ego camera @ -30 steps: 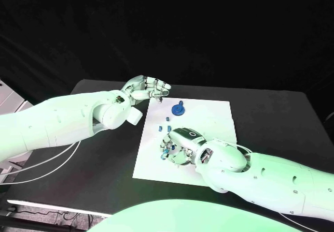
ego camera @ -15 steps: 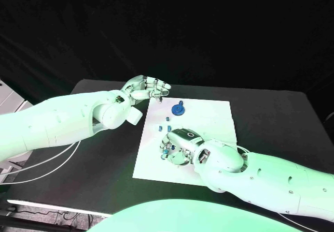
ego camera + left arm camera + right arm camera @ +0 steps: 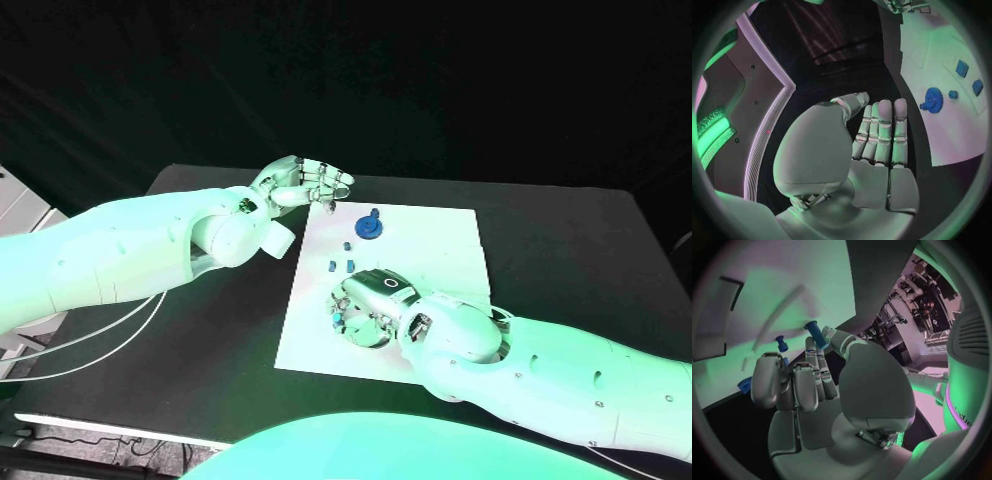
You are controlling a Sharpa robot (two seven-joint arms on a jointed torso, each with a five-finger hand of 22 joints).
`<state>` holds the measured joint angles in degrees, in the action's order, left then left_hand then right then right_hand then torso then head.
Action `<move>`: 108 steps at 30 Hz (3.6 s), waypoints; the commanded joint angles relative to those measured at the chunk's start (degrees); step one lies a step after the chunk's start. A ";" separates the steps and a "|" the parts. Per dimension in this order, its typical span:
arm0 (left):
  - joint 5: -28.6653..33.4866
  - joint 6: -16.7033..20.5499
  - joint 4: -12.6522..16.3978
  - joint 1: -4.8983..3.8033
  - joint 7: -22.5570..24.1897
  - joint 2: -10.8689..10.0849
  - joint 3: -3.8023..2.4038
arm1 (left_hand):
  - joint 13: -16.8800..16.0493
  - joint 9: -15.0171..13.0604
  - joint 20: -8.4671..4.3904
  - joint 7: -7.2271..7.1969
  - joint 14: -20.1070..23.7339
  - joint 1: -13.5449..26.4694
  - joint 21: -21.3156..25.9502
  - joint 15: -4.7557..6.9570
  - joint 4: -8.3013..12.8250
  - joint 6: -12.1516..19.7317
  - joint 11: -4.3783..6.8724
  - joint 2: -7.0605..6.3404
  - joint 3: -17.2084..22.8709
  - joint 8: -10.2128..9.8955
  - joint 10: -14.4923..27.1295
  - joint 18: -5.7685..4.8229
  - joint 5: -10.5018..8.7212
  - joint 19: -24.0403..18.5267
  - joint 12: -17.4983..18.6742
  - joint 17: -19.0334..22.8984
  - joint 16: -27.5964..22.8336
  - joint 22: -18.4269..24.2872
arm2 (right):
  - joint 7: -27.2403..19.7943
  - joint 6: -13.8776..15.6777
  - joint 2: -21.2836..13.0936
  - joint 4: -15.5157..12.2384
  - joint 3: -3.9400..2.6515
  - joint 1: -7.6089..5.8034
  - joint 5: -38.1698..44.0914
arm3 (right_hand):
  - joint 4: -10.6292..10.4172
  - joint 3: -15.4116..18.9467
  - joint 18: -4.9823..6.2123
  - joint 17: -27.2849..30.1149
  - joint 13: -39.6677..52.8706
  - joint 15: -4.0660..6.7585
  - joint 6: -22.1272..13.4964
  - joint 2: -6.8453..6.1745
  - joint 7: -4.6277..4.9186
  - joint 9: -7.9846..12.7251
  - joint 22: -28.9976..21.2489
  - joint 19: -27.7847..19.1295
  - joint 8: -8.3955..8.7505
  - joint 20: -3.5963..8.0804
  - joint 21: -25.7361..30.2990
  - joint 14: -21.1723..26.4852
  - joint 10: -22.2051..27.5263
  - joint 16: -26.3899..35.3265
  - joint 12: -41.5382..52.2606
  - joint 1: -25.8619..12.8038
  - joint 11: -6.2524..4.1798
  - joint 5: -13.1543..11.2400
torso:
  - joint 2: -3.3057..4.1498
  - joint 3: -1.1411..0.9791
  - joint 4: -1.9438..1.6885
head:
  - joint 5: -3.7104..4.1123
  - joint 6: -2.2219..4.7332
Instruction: Assemble the parts on the task board
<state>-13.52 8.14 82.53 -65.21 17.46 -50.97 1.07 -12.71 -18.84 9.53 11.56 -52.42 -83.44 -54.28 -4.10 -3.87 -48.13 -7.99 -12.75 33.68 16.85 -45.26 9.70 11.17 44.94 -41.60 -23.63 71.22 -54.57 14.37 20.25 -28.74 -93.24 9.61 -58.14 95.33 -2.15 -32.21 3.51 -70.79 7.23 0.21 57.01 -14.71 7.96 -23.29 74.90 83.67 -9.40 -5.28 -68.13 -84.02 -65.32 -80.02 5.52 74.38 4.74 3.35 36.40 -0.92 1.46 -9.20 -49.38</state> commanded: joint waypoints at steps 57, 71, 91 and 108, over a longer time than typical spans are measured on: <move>0.24 -0.62 0.86 0.25 0.53 -0.86 0.43 | -0.11 -0.16 0.48 -0.04 0.56 0.74 0.37 -0.18 0.44 0.48 -0.12 -0.05 0.03 0.55 0.79 0.76 0.17 -0.17 -0.51 -0.13 0.29 0.10 | 14.63 2.64 -31.34 -13.88 -1.39 -1.67 -18.38 | -14.83 35.08 -3.51 -18.14 82.48 2.36 -3.40 5.52 -2.24 -9.03 15.10 6.33 -11.46 1.92 -21.87 -5.77 -24.48 -9.62 84.22 -5.21 -3.45 0.33 | -0.76 -0.08 0.96 | 5.90 1.06; 0.25 -0.77 0.99 0.25 0.51 -1.04 0.44 | -0.12 -0.18 0.50 -0.05 0.57 0.88 0.44 -0.19 0.40 0.51 -0.12 -0.03 0.02 0.61 0.84 0.76 0.18 -0.17 -0.59 -0.15 0.33 0.12 | 17.96 1.05 -27.51 -11.65 -1.38 0.06 -17.22 | -14.78 37.10 -3.51 -18.90 82.51 2.34 -3.32 6.59 -2.29 -9.16 15.10 6.33 -11.80 1.88 -21.87 -5.92 -24.49 -9.88 84.23 -8.18 -3.46 0.29 | -0.74 -0.11 0.94 | 5.90 0.81; 0.26 -0.87 1.08 0.25 0.37 -1.31 0.44 | -0.12 -0.20 0.52 -0.04 0.58 0.97 0.49 -0.20 0.36 0.54 -0.12 0.01 0.03 0.65 0.89 0.76 0.19 -0.17 -0.65 -0.16 0.36 0.14 | 21.15 0.87 -24.99 -10.35 -1.24 1.27 -14.71 | -14.40 31.28 -3.51 -19.21 82.73 3.16 -0.03 8.84 -3.50 -9.51 15.10 6.33 -13.43 2.47 -21.87 -5.98 -24.65 -9.98 84.43 -0.28 -4.50 0.26 | -0.79 -0.10 0.96 | 5.76 0.71; 0.29 -0.81 0.82 0.25 0.26 -1.18 0.44 | -0.11 -0.22 0.54 -0.03 0.61 1.09 0.56 -0.21 0.30 0.57 -0.14 0.05 0.05 0.70 0.99 0.76 0.21 -0.17 -0.71 -0.17 0.38 0.17 | 16.68 7.67 -26.13 -14.04 -1.72 -3.01 -28.33 | -14.59 27.65 -3.51 -19.14 82.10 3.98 2.00 10.05 -4.44 -9.63 15.10 6.33 -14.21 3.28 -21.87 -5.97 -24.19 -9.95 83.67 -2.54 -5.41 0.12 | -0.83 -0.03 0.93 | 5.64 0.99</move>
<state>-13.45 7.95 83.29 -64.93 17.36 -52.27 1.54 -12.76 -19.00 9.73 11.34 -52.22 -82.91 -54.04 -4.31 -3.71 -47.92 -8.19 -12.83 33.84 17.33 -44.64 9.71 11.17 44.74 -42.11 -23.73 71.21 -54.49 32.92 27.17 -54.98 -106.84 7.87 -60.97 71.45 -16.74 -4.38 0.80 -74.91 74.94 3.92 57.53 -4.73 4.69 -32.16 74.95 84.01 -22.86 -2.24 -89.76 -84.03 -84.05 -89.60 89.33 72.90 -0.40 3.33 35.56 -0.95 2.40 -3.58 -48.44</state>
